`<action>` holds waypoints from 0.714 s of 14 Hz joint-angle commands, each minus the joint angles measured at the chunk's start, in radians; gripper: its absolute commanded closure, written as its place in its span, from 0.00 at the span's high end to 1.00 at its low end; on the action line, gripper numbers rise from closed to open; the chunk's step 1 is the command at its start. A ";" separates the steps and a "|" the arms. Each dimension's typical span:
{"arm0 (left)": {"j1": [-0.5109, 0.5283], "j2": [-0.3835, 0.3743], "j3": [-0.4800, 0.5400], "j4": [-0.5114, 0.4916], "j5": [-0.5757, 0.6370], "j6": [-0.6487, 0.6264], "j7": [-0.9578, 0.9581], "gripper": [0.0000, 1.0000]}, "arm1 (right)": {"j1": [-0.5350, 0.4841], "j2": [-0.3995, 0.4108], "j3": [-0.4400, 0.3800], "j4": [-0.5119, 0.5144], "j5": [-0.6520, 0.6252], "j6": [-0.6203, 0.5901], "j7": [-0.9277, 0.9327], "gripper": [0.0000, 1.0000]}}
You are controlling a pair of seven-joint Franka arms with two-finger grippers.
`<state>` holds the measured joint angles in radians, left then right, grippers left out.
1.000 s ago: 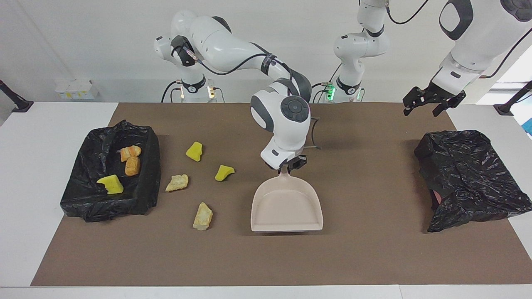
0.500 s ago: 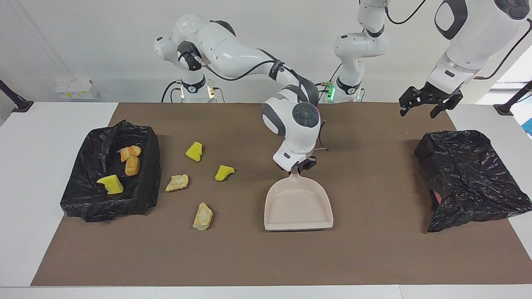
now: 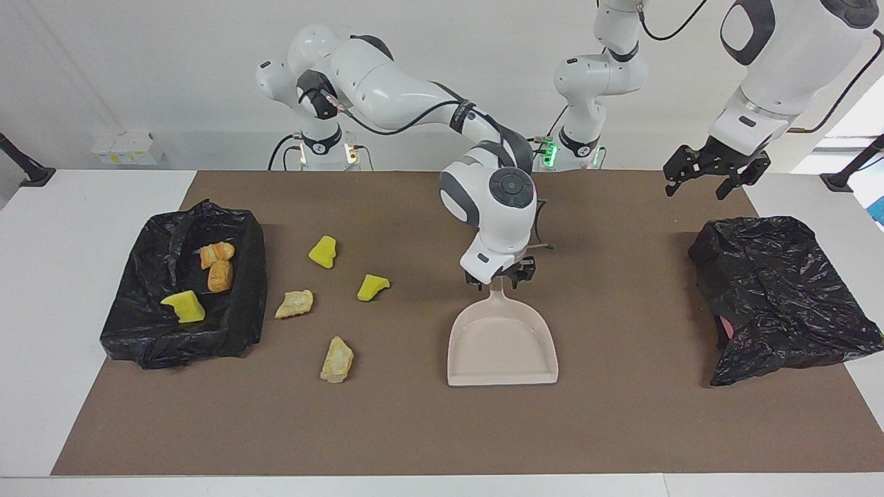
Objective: Sweep and dump trash in bin
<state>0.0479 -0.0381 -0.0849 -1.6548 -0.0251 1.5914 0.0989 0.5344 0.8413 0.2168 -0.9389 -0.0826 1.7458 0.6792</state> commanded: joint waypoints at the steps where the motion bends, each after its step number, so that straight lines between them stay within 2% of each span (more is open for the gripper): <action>1: -0.011 -0.006 0.011 -0.011 -0.004 0.016 0.012 1.00 | -0.005 -0.094 0.001 -0.059 0.023 -0.026 0.002 0.88; 4: -0.031 0.001 0.011 -0.011 0.001 0.019 0.010 1.00 | 0.001 -0.264 0.003 -0.261 0.024 -0.011 0.039 1.00; 7: -0.055 0.010 0.011 -0.016 0.001 0.024 0.005 1.00 | 0.038 -0.437 0.006 -0.475 0.032 -0.006 0.123 1.00; 10: -0.101 0.024 0.011 -0.017 0.002 0.039 0.002 1.00 | 0.076 -0.542 0.010 -0.657 0.038 0.070 0.184 1.00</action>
<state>-0.0148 -0.0155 -0.0864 -1.6578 -0.0251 1.6029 0.1002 0.6065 0.4157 0.2273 -1.3934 -0.0716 1.7361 0.8146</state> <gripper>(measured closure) 0.000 0.000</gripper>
